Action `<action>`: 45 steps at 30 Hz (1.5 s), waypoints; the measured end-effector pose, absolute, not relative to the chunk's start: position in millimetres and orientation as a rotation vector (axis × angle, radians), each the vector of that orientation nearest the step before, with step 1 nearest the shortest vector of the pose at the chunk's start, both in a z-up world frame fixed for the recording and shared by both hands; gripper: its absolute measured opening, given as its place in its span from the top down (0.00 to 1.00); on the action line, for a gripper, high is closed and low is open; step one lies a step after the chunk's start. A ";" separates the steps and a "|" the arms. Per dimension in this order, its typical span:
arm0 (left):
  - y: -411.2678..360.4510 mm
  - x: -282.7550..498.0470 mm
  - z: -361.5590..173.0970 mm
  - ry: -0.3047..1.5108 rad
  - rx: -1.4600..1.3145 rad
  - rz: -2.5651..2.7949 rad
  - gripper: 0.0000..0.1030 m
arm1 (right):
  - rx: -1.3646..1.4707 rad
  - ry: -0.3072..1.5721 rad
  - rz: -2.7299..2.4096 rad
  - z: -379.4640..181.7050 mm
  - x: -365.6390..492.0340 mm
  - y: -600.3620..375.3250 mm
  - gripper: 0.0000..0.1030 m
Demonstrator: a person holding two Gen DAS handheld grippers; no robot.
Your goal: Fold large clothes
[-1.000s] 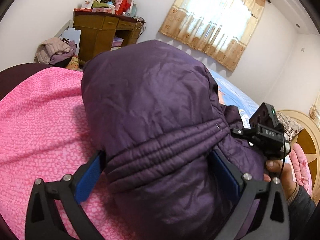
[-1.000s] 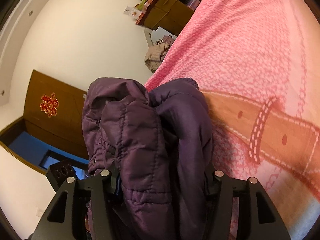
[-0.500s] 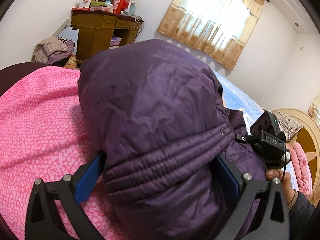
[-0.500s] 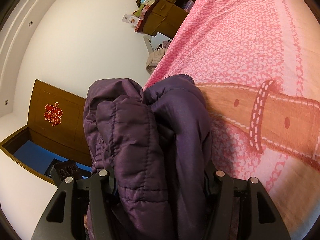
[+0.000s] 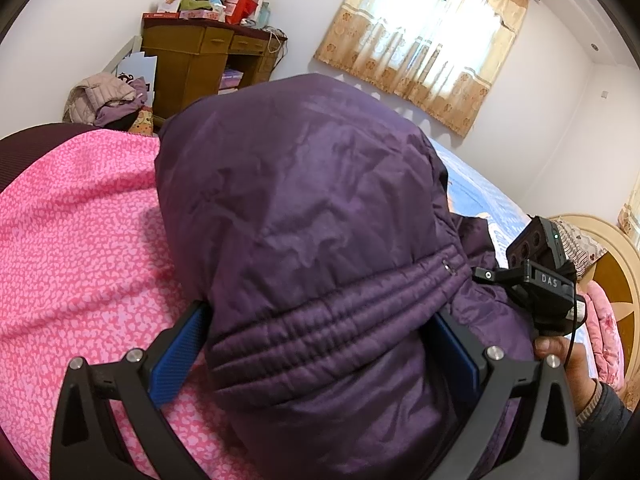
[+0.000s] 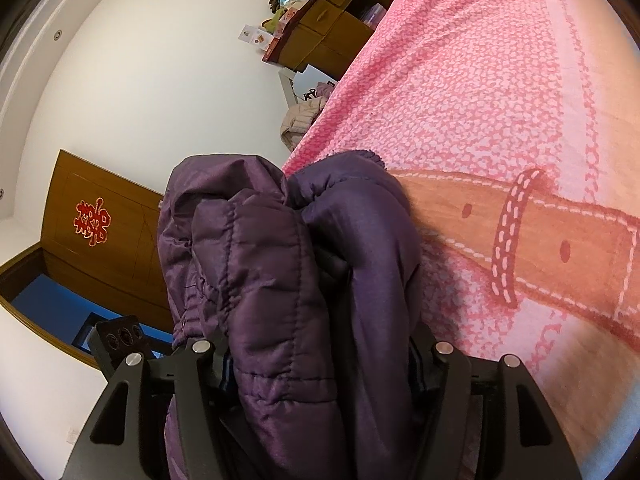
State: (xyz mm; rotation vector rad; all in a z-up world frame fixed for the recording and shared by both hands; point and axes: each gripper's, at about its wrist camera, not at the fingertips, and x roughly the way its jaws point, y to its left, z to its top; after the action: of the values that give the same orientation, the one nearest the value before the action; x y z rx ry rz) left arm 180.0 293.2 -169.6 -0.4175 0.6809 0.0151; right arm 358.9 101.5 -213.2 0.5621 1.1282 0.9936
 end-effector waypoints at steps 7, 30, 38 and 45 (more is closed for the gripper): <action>293.2 179.1 -171.1 0.680 -0.409 0.022 0.00 | 0.542 1.113 0.974 -207.2 354.5 105.3 0.38; 260.4 60.7 -65.9 0.489 -0.222 0.218 0.00 | 0.189 0.662 0.613 -37.2 191.9 56.5 0.27; 244.2 37.8 -42.9 0.433 -0.165 0.207 0.00 | 0.091 0.552 0.615 -1.3 123.1 66.2 0.26; 240.0 33.0 -40.2 0.419 -0.142 0.194 0.00 | 0.048 0.521 0.625 6.6 106.1 79.7 0.25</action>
State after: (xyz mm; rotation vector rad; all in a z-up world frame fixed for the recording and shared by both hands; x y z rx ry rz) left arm 33.0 240.0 -40.2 -0.1418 0.4191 0.1943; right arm 106.1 79.7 6.6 0.0481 0.5214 0.6249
